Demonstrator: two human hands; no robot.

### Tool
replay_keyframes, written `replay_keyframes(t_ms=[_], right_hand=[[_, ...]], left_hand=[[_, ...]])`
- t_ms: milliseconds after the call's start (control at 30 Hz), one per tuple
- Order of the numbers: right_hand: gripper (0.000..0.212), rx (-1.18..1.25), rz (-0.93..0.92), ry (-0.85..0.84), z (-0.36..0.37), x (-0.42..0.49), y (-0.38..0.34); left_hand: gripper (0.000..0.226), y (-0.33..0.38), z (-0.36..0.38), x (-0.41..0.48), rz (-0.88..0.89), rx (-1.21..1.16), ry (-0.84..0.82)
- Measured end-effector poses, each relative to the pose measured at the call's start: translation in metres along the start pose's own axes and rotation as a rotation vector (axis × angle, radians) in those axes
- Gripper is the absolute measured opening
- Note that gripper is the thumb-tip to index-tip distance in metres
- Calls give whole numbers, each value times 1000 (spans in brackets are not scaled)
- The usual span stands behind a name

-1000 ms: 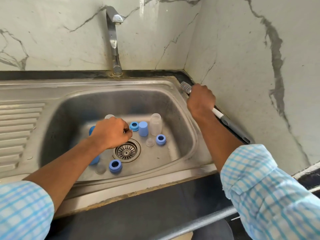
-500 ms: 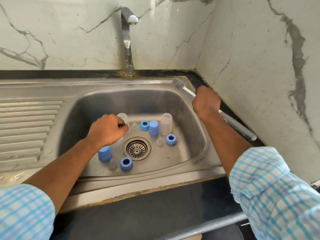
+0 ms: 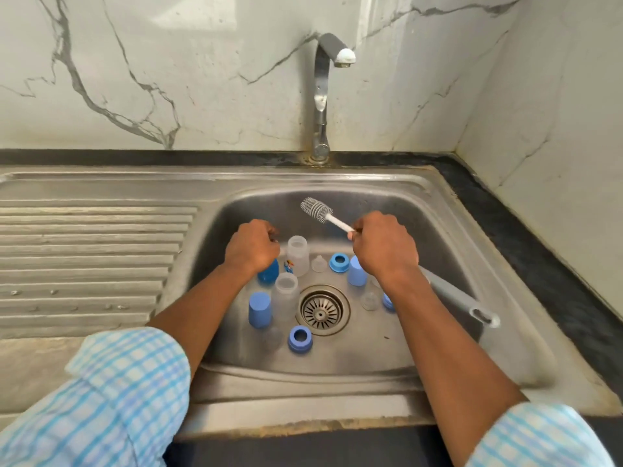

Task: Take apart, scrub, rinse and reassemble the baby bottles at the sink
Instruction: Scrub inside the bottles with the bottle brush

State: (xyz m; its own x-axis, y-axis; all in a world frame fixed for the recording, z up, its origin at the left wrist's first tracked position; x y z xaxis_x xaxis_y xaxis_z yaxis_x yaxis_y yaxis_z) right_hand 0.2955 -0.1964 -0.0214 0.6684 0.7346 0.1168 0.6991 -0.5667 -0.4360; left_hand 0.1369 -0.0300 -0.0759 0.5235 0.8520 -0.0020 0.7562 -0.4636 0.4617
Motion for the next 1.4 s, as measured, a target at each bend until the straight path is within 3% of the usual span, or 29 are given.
replay_keyframes(t_ms=[133,233,333,600,867,1167,1400], right_hand=[[22,-3,-1,-23,4,7,0],[23,-4,5,-46,7,10,7],[23,3,22,-60,7,12,13],[18,18,23,-74,7,11,12],[17,68,-16,-115,5,6,2],[13,134,-136,-149,-13,-4,-17],[14,78,-222,-155,-22,-18,-34]], left_hand=[[30,7,32,30,20,159,-170],[47,5,54,45,5,250,-264],[56,7,63,47,-9,266,-271],[51,12,64,39,-1,210,-241],[53,20,33,28,38,40,-124],[54,-7,-29,-4,43,-70,149],[62,19,-52,-35,259,-12,308]])
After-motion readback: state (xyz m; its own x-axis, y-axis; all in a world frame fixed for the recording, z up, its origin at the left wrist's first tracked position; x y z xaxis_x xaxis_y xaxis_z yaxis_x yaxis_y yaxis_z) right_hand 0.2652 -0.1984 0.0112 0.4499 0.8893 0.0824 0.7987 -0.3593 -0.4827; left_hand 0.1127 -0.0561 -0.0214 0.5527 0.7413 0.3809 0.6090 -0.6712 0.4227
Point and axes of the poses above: each hand's wrist, its own x-axis towards the middle knuckle, its own z-axis out of the palm, y = z × x, the point moved 8 cm from there along x, towards the middle knuckle, and after that the axes turned 4 degrees about x, right-handed, at the moved point
